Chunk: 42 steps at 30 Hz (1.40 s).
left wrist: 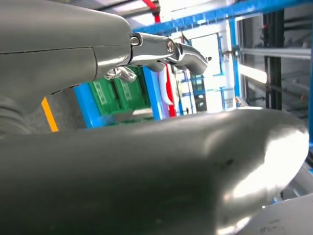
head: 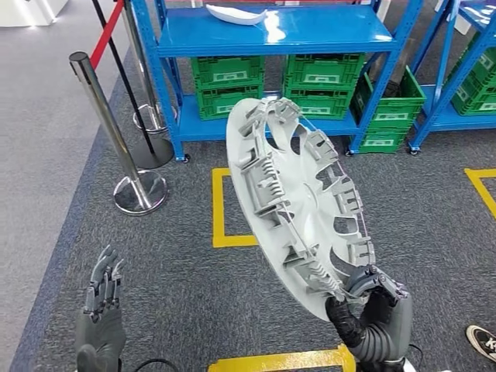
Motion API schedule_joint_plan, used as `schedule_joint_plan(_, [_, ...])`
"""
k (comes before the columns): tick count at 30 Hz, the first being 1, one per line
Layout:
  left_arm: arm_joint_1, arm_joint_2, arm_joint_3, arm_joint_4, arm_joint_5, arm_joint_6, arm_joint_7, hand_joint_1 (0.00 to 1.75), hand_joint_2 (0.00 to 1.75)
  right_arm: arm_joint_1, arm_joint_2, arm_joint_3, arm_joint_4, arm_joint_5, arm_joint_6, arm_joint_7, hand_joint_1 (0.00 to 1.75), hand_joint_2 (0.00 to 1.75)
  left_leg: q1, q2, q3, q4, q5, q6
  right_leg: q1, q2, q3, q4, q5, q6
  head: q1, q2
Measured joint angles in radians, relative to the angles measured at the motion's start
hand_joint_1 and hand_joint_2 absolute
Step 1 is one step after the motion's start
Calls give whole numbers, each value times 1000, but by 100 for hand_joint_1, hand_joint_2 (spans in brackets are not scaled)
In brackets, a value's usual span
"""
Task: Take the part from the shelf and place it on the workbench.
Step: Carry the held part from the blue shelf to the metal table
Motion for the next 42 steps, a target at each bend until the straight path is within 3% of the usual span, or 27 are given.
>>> schedule_joint_plan(2, [0, 0, 0, 0, 0, 0, 0, 0, 0, 1, 0, 0, 1, 1, 2, 0, 175, 175, -3, -9, -17, 4, 13, 4, 0, 14, -43, 130, -67, 2, 8, 0])
schedule_joint_plan(3, [0, 0, 0, 0, 0, 0, 0, 0, 0, 2, 0, 0, 2, 1, 3, 0, 175, 175, -4, -14, -25, 7, 18, 4, 1, 15, -46, 159, -77, 1, 9, 0])
schedule_joint_plan(4, [0, 0, 0, 0, 0, 0, 0, 0, 0, 2, 0, 0, 3, 2, 3, 0, 175, 175, -6, -21, -33, 11, 21, 3, 1, 16, -29, 148, -66, -1, 9, 0])
schedule_joint_plan(6, [0, 0, 0, 0, 0, 0, 0, 0, 0, 3, -1, -1, 4, 2, 3, 0, 175, 175, -7, -35, -42, 20, 24, 1, 2, 30, 54, 22, -16, -11, 11, 0])
schedule_joint_plan(8, [-1, 0, 0, 0, 0, -1, 0, 0, 0, 2, -1, -2, 4, 3, 4, 0, 175, 175, -8, -47, -53, 31, 27, -5, 3, 53, 126, -97, 12, -21, 13, 0])
schedule_joint_plan(10, [-2, 0, 0, 0, 0, -1, 0, 0, 0, 2, -1, -3, 4, 4, 5, 0, 175, 175, -8, -56, -65, 36, 34, -17, 5, 58, 141, -124, 14, -27, 13, 0])
schedule_joint_plan(12, [-1, 0, 0, 0, 0, -2, 0, 0, 0, 2, -1, -4, 4, 5, 6, 0, 175, 175, -7, -64, -72, 40, 36, -29, 3, 45, 138, -129, 22, -34, 13, 0])
schedule_joint_plan(14, [-3, 0, 0, 0, 0, -2, 0, 0, 0, 1, -1, -4, 4, 6, 7, 0, 175, 175, -6, -53, -96, 88, -2, -41, -2, 28, 134, -138, 33, -45, 5, 0])
schedule_joint_plan(16, [-4, 0, 0, 0, 0, -2, 0, 0, 0, 1, -1, -6, 4, 6, 7, 0, 175, 175, 0, -35, -147, 209, -74, -53, -3, 10, 125, -138, 39, -50, -6, 0])
schedule_joint_plan(18, [-4, 0, 0, 0, 0, -2, 0, 0, 0, 1, -1, -8, 4, 5, 7, 0, 175, 175, 5, -29, -183, 308, -112, -61, -3, -7, 112, -133, 43, -50, -9, 0])
schedule_joint_plan(19, [-4, 1, 0, 0, 0, -2, 0, 0, 0, 1, -1, -8, 4, 5, 8, 0, 175, 175, 7, -28, -176, 307, -103, -62, -3, -15, 105, -129, 45, -49, -11, 0])
schedule_joint_plan(20, [-4, 1, 0, 0, 0, -2, 0, 0, 0, 1, -1, -8, 4, 5, 8, 0, 175, 175, 8, -24, -150, 266, -78, -63, -3, -22, 99, -125, 46, -47, -12, 0])
schedule_joint_plan(23, [-6, 1, 0, 0, -1, -4, 0, 0, 0, 1, -1, -9, 4, 6, 9, 0, 175, 175, 4, 3, -44, 72, -8, -51, 1, -38, 88, -116, 52, -38, -13, 0])
schedule_joint_plan(24, [-6, 1, 0, 0, -1, -5, 0, 0, 0, 1, -1, -9, 4, 6, 9, 0, 175, 175, 1, 8, -32, 43, -1, -45, 2, -42, 86, -115, 55, -33, -12, 0])
schedule_joint_plan(27, [-5, 2, 0, 0, -2, -5, 0, 0, 0, 0, -1, -8, 4, 7, 10, 0, 175, 175, -2, -1, -42, 32, 13, -22, 0, -49, 82, -118, 64, -13, -12, 0])
schedule_joint_plan(29, [-6, 1, 0, 0, -3, -5, 0, 0, 0, 0, -1, -9, 4, 8, 10, 0, 175, 175, 1, -7, -49, 23, 29, -6, -1, -28, 65, -85, 28, -3, -8, 0])
schedule_joint_plan(32, [-7, 0, 0, 0, -3, -6, 0, 0, 0, 0, -1, -10, 4, 8, 11, 0, 175, 175, 0, -18, -74, 21, 51, 7, -2, 11, 1, 95, -92, 3, 5, 0])
schedule_joint_plan(33, [-7, 0, 0, 0, -3, -6, 0, 0, 0, 1, -1, -10, 4, 9, 11, 0, 175, 175, -2, -24, -82, 22, 57, 8, -1, 14, -11, 143, -112, 4, 6, 0])
schedule_joint_plan(34, [-7, 0, 0, 0, -3, -6, 0, 0, 0, 1, -1, -10, 5, 9, 12, 0, 175, 175, -3, -30, -90, 22, 63, 7, -1, 16, -5, 156, -113, 3, 7, 0])
schedule_joint_plan(35, [-7, 0, 0, 0, -3, -6, 0, 0, 0, 2, -2, -10, 5, 9, 12, 0, 175, 175, -4, -38, -96, 23, 68, 6, -1, 18, 20, 128, -95, 0, 7, 0])
schedule_joint_plan(36, [-7, 0, 0, 0, -3, -6, 0, 0, 0, 2, -2, -11, 5, 9, 12, 1, 175, 175, -4, -47, -100, 24, 73, 3, -1, 25, 65, 63, -66, -4, 7, 0])
schedule_joint_plan(38, [-7, 0, 0, 0, -3, -6, 0, 0, 0, 1, -2, -11, 5, 9, 12, 0, 175, 175, -5, -64, -108, 27, 83, -4, -1, 58, 159, -86, -26, -12, 7, 0])
schedule_joint_plan(39, [-8, 0, 0, 0, -3, -6, 0, 0, 0, 2, -2, -12, 5, 9, 12, 0, 175, 175, -6, -72, -111, 29, 88, -9, 0, 72, 187, -133, -17, -13, 8, 0])
schedule_joint_plan(40, [-8, 0, 0, 0, -3, -6, 0, 0, 0, 2, -2, -12, 5, 9, 12, 0, 175, 175, -6, -80, -117, 30, 95, -15, 1, 78, 198, -151, -18, -13, 8, 0])
schedule_joint_plan(42, [-8, 0, 0, 0, -3, -6, 0, 0, 0, 3, -2, -13, 5, 9, 12, 0, 175, 175, -4, -92, -125, 33, 104, -26, 1, 62, 191, -153, -9, -18, 9, 0])
